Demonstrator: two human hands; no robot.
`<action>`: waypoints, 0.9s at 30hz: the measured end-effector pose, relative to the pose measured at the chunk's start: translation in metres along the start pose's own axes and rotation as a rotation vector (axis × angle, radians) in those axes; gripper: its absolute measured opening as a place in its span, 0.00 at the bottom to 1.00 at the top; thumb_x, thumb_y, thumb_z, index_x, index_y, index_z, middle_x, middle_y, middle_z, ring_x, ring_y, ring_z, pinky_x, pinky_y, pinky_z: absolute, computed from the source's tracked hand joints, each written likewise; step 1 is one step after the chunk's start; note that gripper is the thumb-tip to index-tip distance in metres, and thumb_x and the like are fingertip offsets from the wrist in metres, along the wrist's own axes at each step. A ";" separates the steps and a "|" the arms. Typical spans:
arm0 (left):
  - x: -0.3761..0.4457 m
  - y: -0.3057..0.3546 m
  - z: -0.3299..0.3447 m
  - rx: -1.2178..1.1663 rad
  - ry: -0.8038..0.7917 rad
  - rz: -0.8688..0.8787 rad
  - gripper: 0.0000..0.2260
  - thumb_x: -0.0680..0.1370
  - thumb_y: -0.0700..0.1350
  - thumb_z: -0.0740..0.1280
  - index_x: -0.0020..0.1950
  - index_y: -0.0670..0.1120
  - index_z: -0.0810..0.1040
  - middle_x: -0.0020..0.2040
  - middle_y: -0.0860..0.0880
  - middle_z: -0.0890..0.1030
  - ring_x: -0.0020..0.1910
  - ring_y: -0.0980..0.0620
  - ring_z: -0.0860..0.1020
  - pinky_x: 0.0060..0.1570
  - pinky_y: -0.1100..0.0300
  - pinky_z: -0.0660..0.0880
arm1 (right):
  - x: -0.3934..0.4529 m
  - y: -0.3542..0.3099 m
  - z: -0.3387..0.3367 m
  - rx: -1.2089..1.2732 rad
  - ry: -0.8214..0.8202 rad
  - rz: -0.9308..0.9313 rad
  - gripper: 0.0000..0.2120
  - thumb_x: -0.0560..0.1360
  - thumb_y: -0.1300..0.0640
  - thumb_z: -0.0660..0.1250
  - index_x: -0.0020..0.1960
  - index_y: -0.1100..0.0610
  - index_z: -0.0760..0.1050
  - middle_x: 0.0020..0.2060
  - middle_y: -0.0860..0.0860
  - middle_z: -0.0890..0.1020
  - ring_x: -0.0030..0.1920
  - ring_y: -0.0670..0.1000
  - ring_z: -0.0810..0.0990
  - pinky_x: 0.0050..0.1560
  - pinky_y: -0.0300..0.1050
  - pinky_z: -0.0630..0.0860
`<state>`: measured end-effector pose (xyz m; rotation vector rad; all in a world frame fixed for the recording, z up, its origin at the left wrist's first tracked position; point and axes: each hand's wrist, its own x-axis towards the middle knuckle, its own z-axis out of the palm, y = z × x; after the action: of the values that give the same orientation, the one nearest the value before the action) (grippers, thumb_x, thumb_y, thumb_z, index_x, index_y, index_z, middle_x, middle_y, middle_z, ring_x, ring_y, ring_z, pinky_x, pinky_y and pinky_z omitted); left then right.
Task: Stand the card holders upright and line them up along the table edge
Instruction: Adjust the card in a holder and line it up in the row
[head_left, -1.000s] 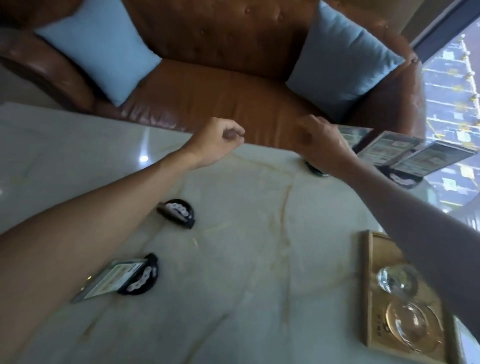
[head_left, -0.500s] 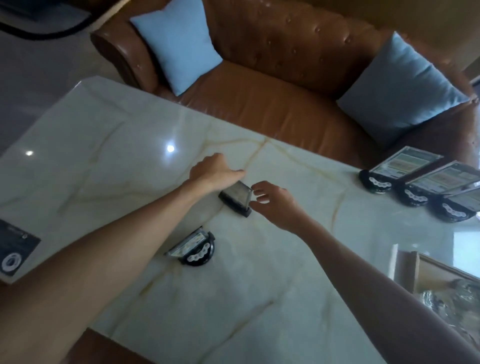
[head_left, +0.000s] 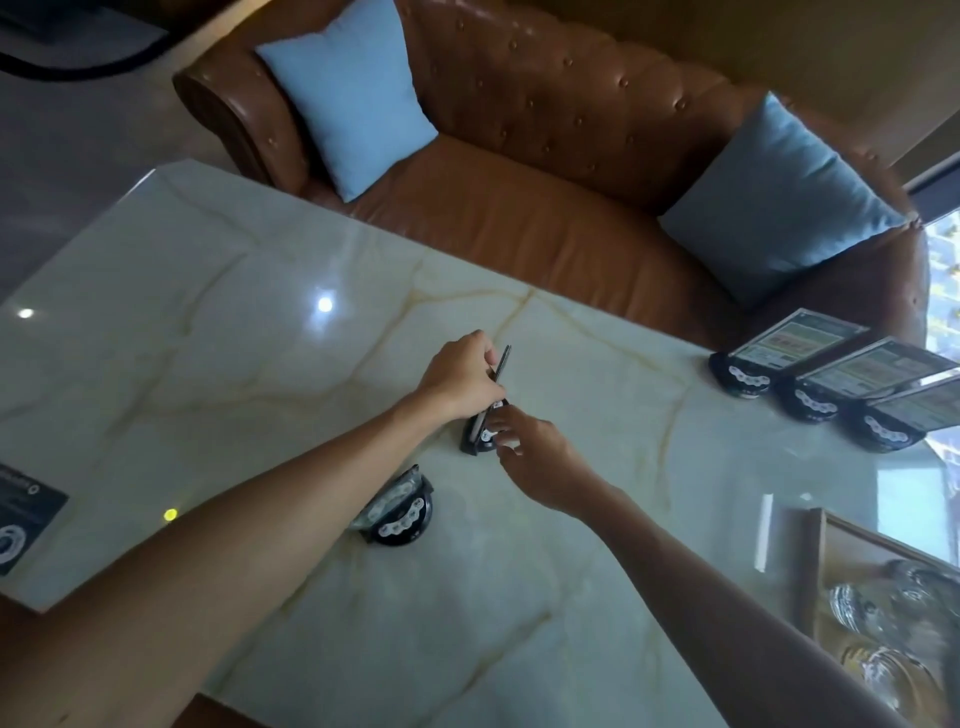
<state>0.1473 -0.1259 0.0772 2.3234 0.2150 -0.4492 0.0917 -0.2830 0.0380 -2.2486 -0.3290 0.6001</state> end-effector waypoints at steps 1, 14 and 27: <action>0.001 -0.001 0.001 0.008 -0.006 0.015 0.14 0.67 0.39 0.74 0.50 0.47 0.76 0.48 0.49 0.83 0.48 0.48 0.80 0.42 0.57 0.74 | 0.001 0.002 0.002 -0.015 0.020 0.016 0.18 0.74 0.67 0.61 0.61 0.56 0.77 0.55 0.53 0.84 0.54 0.53 0.83 0.56 0.49 0.78; -0.005 -0.010 0.010 0.059 -0.075 0.259 0.06 0.73 0.39 0.74 0.49 0.44 0.84 0.45 0.49 0.86 0.44 0.52 0.83 0.45 0.60 0.79 | 0.034 0.016 -0.042 -0.232 0.066 0.060 0.09 0.76 0.59 0.64 0.53 0.52 0.80 0.46 0.53 0.84 0.47 0.57 0.81 0.42 0.47 0.75; 0.088 0.071 0.069 0.030 0.114 0.336 0.05 0.72 0.43 0.76 0.46 0.44 0.86 0.40 0.50 0.84 0.39 0.54 0.80 0.37 0.74 0.69 | 0.055 0.088 -0.171 -0.331 0.266 0.077 0.10 0.77 0.57 0.64 0.54 0.49 0.82 0.46 0.54 0.85 0.45 0.56 0.81 0.41 0.46 0.74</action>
<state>0.2311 -0.2230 0.0443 2.3563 -0.1283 -0.1537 0.2314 -0.4253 0.0562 -2.6327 -0.2205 0.2932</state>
